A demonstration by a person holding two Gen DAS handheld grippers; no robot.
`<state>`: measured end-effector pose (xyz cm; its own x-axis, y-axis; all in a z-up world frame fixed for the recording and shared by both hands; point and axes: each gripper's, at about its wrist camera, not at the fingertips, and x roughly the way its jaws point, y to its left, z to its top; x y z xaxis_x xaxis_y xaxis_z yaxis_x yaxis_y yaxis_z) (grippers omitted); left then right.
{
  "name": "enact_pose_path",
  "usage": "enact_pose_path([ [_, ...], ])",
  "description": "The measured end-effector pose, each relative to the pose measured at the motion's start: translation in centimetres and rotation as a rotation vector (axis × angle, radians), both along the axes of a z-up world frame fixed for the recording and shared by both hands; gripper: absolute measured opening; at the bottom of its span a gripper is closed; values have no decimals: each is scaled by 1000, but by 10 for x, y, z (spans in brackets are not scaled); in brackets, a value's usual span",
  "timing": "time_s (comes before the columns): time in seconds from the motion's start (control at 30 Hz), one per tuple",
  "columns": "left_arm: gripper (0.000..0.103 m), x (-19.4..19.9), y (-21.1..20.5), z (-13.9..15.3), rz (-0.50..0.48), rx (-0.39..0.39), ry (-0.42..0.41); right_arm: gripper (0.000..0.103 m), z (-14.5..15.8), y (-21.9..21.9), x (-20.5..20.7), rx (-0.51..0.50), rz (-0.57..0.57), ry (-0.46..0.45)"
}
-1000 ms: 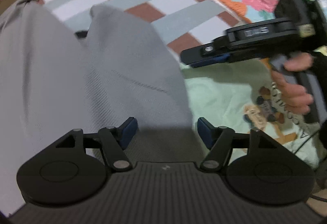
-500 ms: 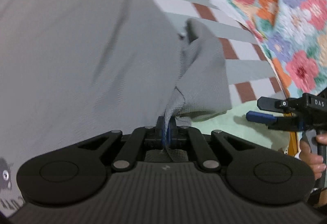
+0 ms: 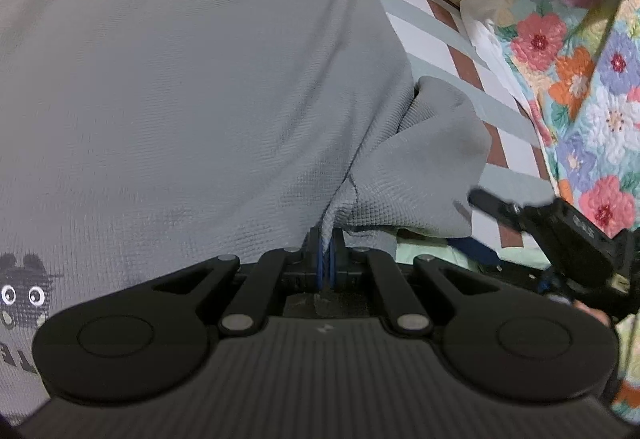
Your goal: Fold clothes
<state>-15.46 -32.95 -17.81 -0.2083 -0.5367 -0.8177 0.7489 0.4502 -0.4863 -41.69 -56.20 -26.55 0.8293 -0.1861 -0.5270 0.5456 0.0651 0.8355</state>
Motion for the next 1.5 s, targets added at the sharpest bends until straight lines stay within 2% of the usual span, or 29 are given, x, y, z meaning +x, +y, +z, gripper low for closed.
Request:
enact_pose_path([
  [0.07, 2, 1, 1, 1, -8, -4, 12, 64, -4, -6, 2, -43, -79, -27],
  [0.1, 2, 1, 1, 2, -19, -8, 21, 49, -3, -11, 3, -74, -98, -41],
  [0.13, 2, 0, 0, 3, -35, -13, 34, 2, -3, -16, 4, -108, -112, -54],
  [0.2, 2, -7, -6, 14, -105, -52, 86, 4, 12, -28, 2, -220, -112, -45],
  [0.3, 3, -21, -16, 35, -229, -124, 177, 4, 71, -22, -27, -561, -146, 0],
  [0.37, 5, -34, -25, 46, -323, -156, 205, 4, 100, -16, -54, -678, -188, 47],
  [0.4, 7, -45, -31, 46, -385, -147, 173, 4, 107, -16, -66, -703, -197, 90],
  [0.47, 21, -68, -43, 47, -508, -130, 108, 4, 116, -20, -89, -746, -208, 185],
  [0.5, 24, -79, -48, 43, -560, -109, 82, 3, 113, -20, -96, -747, -205, 231],
  [0.57, 30, -100, -55, 28, -646, -44, 42, 3, 103, -20, -107, -725, -189, 310],
  [0.67, 33, -128, -59, 7, -755, 45, -11, 3, 75, -22, -112, -646, -147, 387],
  [0.77, 36, -139, -59, 5, -803, 60, -37, 3, 55, -29, -116, -585, -147, 389],
  [0.9, 40, -135, -57, 6, -806, 67, 28, 3, 55, -32, -117, -557, -173, 345],
  [0.93, 40, -134, -55, 5, -808, 71, 42, 3, 61, -32, -115, -577, -172, 334],
  [1.03, 40, -128, -48, 2, -798, 77, 112, 3, 85, -19, -109, -792, -105, 283],
  [1.1, 40, -124, -48, -3, -776, 94, 146, 2, 90, -14, -103, -896, -1, 260],
  [1.2, 40, -123, -48, -5, -767, 106, 147, 3, 71, -32, -104, -769, 1, 391],
  [1.27, 40, -125, -47, 0, -779, 97, 118, 4, 56, -46, -115, -600, -33, 406],
  [1.3, 40, -127, -46, 2, -784, 92, 103, 10, 49, -50, -122, -531, -62, 400],
  [1.33, 40, -128, -45, 5, -790, 88, 88, 11, 44, -53, -129, -470, -93, 392],
  [1.37, 41, -129, -45, 7, -796, 84, 73, 15, 38, -56, -136, -409, -112, 345],
  [1.43, 41, -120, -44, 20, -767, 34, 54, 50, 27, -59, -150, -297, -140, 229],
  [1.5, 41, -105, -42, 34, -712, -29, 42, 55, 17, -60, -154, -206, -141, 119],
])
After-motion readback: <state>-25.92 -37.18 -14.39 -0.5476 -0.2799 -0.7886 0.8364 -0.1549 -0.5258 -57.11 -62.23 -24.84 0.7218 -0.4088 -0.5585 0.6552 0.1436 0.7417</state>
